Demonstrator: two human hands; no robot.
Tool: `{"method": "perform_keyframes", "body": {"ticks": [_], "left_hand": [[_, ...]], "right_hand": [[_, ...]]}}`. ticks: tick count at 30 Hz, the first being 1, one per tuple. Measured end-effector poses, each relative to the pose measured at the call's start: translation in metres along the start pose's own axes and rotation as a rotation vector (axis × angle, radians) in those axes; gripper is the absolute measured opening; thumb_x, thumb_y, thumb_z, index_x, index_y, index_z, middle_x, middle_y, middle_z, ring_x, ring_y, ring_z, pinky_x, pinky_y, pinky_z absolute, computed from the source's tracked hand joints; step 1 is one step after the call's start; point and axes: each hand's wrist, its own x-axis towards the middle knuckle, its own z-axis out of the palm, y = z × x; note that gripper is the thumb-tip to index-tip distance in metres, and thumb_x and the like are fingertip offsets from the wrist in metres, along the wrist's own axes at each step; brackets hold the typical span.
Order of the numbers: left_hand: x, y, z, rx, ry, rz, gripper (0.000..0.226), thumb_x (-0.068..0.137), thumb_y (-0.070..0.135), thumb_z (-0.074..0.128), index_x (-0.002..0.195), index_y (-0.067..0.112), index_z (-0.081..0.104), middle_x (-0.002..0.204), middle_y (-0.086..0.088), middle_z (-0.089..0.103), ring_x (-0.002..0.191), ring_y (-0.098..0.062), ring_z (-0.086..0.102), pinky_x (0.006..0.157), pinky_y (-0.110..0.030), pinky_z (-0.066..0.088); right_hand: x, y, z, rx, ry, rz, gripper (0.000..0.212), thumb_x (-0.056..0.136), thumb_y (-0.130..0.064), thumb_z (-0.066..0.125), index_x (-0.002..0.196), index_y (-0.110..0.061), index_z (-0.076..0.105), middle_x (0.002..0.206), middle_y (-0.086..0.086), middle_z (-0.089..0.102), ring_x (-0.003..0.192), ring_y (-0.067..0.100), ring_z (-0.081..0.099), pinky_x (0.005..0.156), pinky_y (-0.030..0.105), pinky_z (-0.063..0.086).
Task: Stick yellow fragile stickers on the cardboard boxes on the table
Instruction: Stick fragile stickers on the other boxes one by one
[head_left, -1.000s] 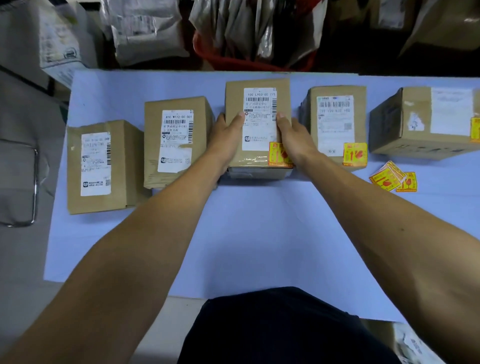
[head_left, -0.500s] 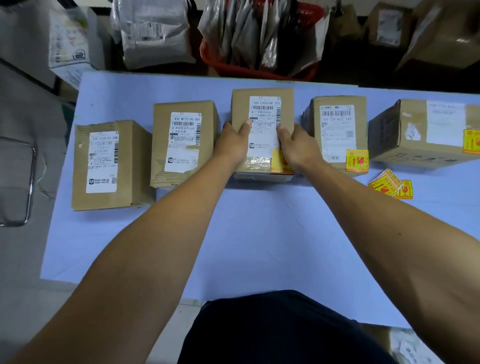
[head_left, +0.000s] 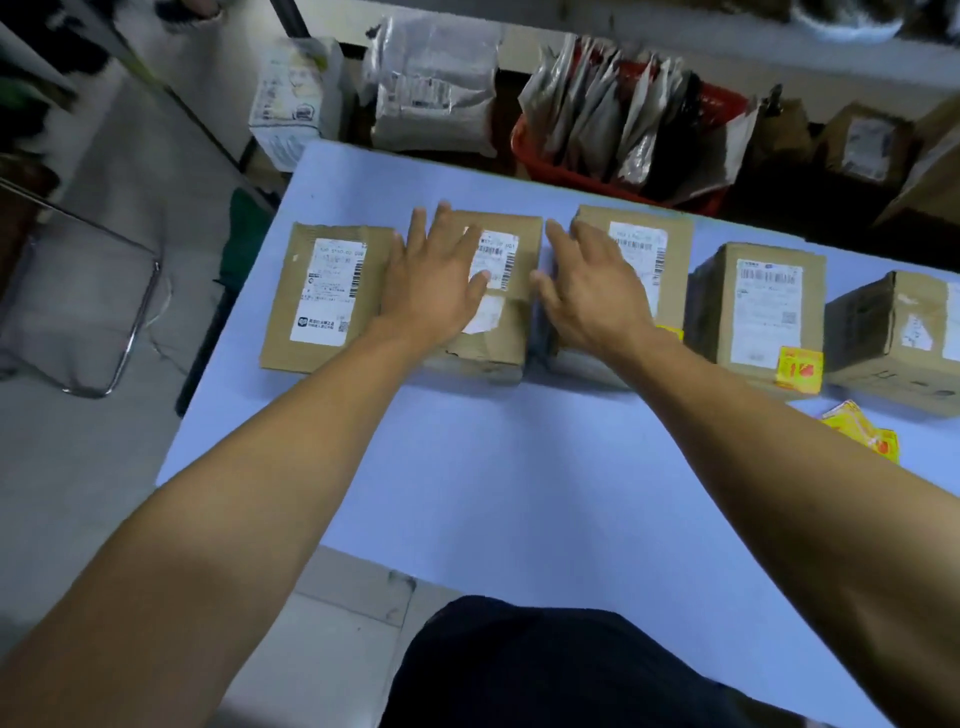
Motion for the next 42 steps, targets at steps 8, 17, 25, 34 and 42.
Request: {"method": "perform_keyframes", "body": {"ticks": [8,17,25,34,42], "left_hand": [[-0.005,-0.043,0.015,0.033,-0.107,0.035,0.062,0.103,0.052,0.031,0.156,0.023,0.023,0.166,-0.017,0.003,0.152,-0.040,0.003,0.121,-0.052,0.011],[-0.036,-0.021,0.043,-0.396,-0.109,-0.064,0.067,0.103,0.037,0.045,0.158,0.011,0.017,0.165,-0.020,-0.010,0.146,-0.041,0.028,0.110,-0.047,0.037],[-0.041,-0.035,0.053,-0.964,-0.049,-0.358,0.075,0.093,0.037,0.062,0.156,0.020,0.025,0.157,-0.002,0.040,0.143,-0.015,0.037,0.115,-0.031,0.032],[-0.034,-0.041,0.060,-1.484,-0.228,-0.590,0.017,0.095,0.038,0.061,0.111,0.043,0.057,0.094,0.034,0.071,0.090,0.015,0.065,0.067,-0.003,0.047],[-0.043,-0.033,0.034,-1.469,-0.206,-0.567,0.019,0.096,0.035,0.061,0.115,0.035,0.060,0.095,0.027,0.073,0.092,0.009,0.068,0.073,-0.012,0.051]], "right_hand": [[0.024,-0.031,0.041,-0.069,-0.146,0.031,0.066,0.102,-0.048,0.034,0.158,-0.017,0.018,0.164,0.020,0.015,0.150,0.040,0.018,0.121,0.050,0.018],[-0.002,-0.050,0.065,-0.107,-0.197,-0.048,0.065,0.108,-0.033,0.024,0.154,0.010,0.010,0.160,0.037,0.003,0.148,0.053,-0.005,0.124,0.050,0.004],[-0.016,-0.058,0.080,0.823,0.035,0.353,0.080,0.096,-0.035,0.055,0.160,-0.016,0.010,0.167,0.003,0.014,0.153,0.012,0.011,0.123,0.028,0.010],[0.000,-0.039,0.103,1.379,-0.122,0.622,0.087,0.084,-0.049,0.062,0.157,-0.027,0.022,0.136,-0.010,0.063,0.122,0.010,0.062,0.113,0.042,0.042],[-0.005,-0.044,0.089,1.453,-0.108,0.613,0.081,0.089,-0.043,0.060,0.158,-0.021,0.022,0.143,-0.004,0.058,0.127,0.015,0.058,0.114,0.043,0.040]]}}
